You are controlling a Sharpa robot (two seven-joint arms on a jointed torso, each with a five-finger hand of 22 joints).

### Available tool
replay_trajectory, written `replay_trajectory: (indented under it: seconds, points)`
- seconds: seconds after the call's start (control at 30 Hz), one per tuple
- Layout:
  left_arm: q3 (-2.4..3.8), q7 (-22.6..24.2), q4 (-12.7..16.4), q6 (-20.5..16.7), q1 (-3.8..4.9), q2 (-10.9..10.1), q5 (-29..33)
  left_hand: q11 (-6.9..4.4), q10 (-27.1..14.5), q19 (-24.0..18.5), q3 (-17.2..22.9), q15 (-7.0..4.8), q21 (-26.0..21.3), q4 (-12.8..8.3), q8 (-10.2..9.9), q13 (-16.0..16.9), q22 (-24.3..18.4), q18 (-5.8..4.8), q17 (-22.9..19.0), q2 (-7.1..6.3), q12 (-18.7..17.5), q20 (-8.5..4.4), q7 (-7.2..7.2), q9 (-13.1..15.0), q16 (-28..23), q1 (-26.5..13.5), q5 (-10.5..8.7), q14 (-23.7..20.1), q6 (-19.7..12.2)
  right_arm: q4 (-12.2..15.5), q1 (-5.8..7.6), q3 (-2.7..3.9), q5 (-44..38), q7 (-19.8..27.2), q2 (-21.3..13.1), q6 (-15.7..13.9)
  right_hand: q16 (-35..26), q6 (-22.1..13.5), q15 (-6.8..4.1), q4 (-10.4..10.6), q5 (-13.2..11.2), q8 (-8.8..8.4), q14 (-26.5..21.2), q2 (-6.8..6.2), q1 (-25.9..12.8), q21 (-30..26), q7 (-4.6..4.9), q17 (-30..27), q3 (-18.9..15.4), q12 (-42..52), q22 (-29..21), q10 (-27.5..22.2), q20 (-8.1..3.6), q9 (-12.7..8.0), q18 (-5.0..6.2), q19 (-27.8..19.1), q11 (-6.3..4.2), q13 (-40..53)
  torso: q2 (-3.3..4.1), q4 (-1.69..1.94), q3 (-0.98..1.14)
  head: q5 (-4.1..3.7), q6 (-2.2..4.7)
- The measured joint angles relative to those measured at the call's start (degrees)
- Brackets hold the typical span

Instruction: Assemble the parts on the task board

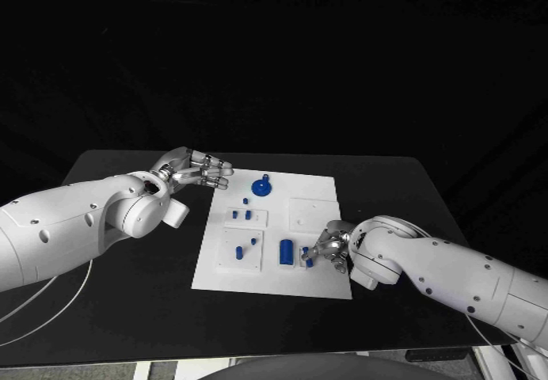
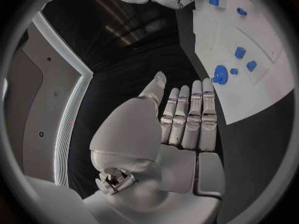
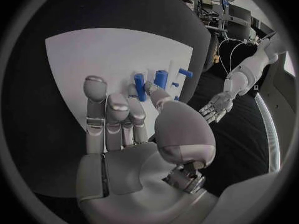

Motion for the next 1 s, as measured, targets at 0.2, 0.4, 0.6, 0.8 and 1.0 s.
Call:
replay_trajectory:
  seconds: [0.2,0.4,0.6,0.8,1.0]
  points:
    - [0.00,0.0,0.0,0.0,0.00,0.0,0.0,0.00,0.0,0.0,0.0,0.00,0.0,0.0,0.0,0.0,0.0,0.00,0.0,0.00,0.0,0.00,0.00,0.0,0.0,0.0,0.00,0.0,0.0,-0.2,0.00,-0.10,-0.1,-0.1,0.3,0.3,0.0,0.0,0.01,0.0,0.0,-0.02,0.0,0.00,0.0,0.0,0.00,0.0,0.0,0.0,-0.1,0.0,0.00,-0.1,0.00,0.0,0.00,0.0,0.01,-0.03,0.02,0.15,-0.01]
    - [0.00,0.0,0.0,0.1,0.00,-0.1,0.0,0.00,0.0,0.0,0.0,0.00,0.0,0.0,0.0,0.0,-0.1,0.00,0.0,0.00,0.0,0.00,-0.15,0.0,0.0,0.0,0.00,0.0,-0.1,-0.5,0.09,-0.11,-0.1,-0.1,0.7,0.3,0.0,0.0,0.01,0.4,0.0,-0.02,0.0,-0.07,-0.1,0.0,0.00,0.0,-0.1,0.0,0.0,0.0,0.00,-0.1,0.00,0.0,0.00,0.0,0.02,-0.03,0.04,0.29,-0.03]
    - [0.00,-0.1,0.0,0.1,0.00,-0.1,0.0,0.00,0.0,0.0,-0.2,0.00,0.0,0.2,0.0,0.0,-0.1,0.00,0.0,0.00,0.0,0.00,-0.15,0.0,0.0,0.0,0.00,0.0,-0.1,-0.6,0.11,-0.15,-0.1,-0.1,1.0,0.2,0.0,0.0,0.01,0.7,-0.8,-0.02,0.0,-0.34,-0.3,0.0,0.00,0.0,-0.4,0.0,-0.2,0.0,-0.06,-0.1,0.00,-0.1,0.01,0.0,0.04,0.01,0.04,0.34,-0.09]
    - [0.00,-0.1,0.0,0.1,0.00,-0.1,0.0,0.00,0.0,0.0,-0.2,0.00,0.0,0.2,0.0,0.0,-0.1,0.00,0.0,0.00,0.0,0.00,-0.15,0.0,0.0,0.0,0.00,0.0,-0.1,-0.8,0.08,-0.21,-0.2,-0.1,1.1,0.0,0.0,0.0,0.02,2.6,-4.7,0.04,0.0,-0.58,-0.6,0.0,0.00,0.0,-1.6,0.0,-0.2,0.0,-0.20,-0.2,0.00,-0.2,0.01,0.0,0.03,-0.01,0.03,0.43,-0.11]
    - [0.00,-0.1,0.0,0.1,0.00,-0.1,0.0,0.00,0.0,0.0,0.0,0.00,0.0,0.3,0.0,0.0,-0.1,0.00,0.0,0.00,0.0,0.00,-0.14,0.0,0.0,0.0,0.00,0.0,-0.1,-0.9,0.07,-0.22,-0.2,-0.2,1.2,-0.1,-0.2,0.0,0.02,4.7,-4.8,0.04,0.0,-0.58,-0.6,0.0,0.00,0.0,-5.1,0.0,-0.4,0.0,-0.20,-0.2,0.01,-0.2,0.00,-0.1,0.01,-0.03,0.03,0.43,-0.11]
